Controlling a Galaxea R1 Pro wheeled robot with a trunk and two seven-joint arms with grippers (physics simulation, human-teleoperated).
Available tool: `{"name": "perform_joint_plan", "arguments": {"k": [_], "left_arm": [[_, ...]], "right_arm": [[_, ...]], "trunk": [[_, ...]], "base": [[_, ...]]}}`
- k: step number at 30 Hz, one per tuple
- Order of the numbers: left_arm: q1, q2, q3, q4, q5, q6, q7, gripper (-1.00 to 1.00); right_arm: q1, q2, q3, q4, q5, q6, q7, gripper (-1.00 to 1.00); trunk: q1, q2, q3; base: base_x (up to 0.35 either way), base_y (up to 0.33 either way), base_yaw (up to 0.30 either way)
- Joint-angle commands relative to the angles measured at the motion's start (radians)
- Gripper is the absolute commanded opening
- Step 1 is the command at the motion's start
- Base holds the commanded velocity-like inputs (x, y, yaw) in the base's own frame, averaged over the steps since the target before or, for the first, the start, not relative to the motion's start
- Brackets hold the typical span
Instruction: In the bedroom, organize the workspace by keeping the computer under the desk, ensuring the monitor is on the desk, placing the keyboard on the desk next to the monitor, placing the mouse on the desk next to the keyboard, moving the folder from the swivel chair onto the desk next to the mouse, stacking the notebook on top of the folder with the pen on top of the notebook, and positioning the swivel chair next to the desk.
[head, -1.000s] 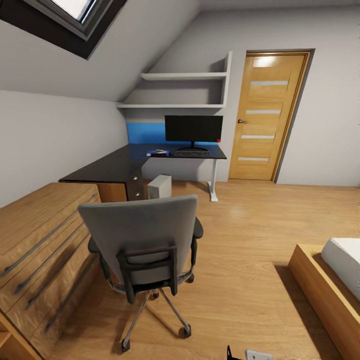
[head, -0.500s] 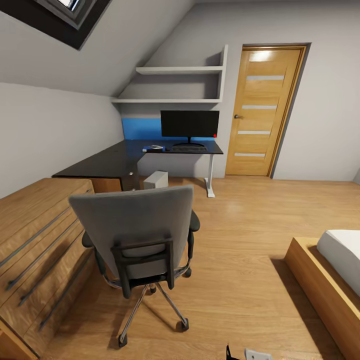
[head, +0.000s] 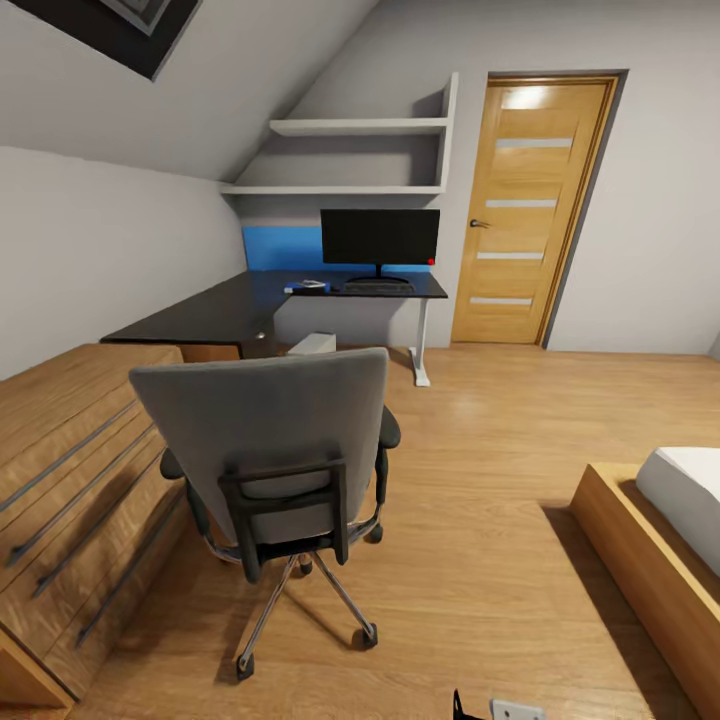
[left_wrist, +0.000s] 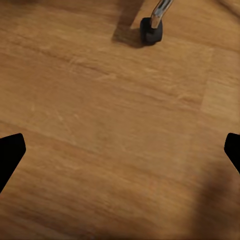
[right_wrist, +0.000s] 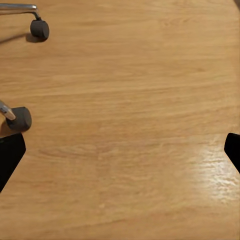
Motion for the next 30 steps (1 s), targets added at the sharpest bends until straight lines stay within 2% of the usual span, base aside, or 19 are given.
{"name": "perform_joint_plan", "arguments": {"k": [1, 14, 24, 29, 30], "left_arm": [[0.000, 0.000, 0.008, -0.001, -0.009, -0.002, -0.001, 1.00], [0.000, 0.000, 0.008, -0.001, -0.009, -0.004, -0.001, 1.00], [0.000, 0.004, 0.008, -0.001, -0.009, -0.004, -0.001, 1.00], [0.000, 0.005, 0.009, -0.001, -0.009, -0.004, -0.001, 1.00], [0.005, -0.001, 0.006, 0.005, -0.003, -0.008, -0.002, 1.00]], "right_arm": [[-0.001, 0.000, 0.009, 0.001, -0.003, -0.002, -0.006, 1.00], [-0.001, -0.001, 0.009, 0.001, -0.003, -0.002, -0.006, 1.00], [-0.001, -0.003, 0.015, 0.002, 0.004, -0.004, -0.004, 1.00], [-0.001, -0.012, 0.015, 0.003, 0.005, -0.005, -0.003, 1.00], [0.005, -0.007, 0.009, 0.009, -0.002, -0.011, -0.006, 1.00]], "trunk": [[0.004, -0.008, -0.004], [0.054, -0.099, -0.051], [0.054, -0.099, -0.058], [0.054, -0.099, -0.058], [0.054, -0.099, -0.058]], "base": [[0.000, 0.000, 0.000], [0.000, 0.000, 0.000], [0.000, 0.000, 0.000], [0.000, 0.000, 0.000], [0.000, 0.000, 0.000]]}}
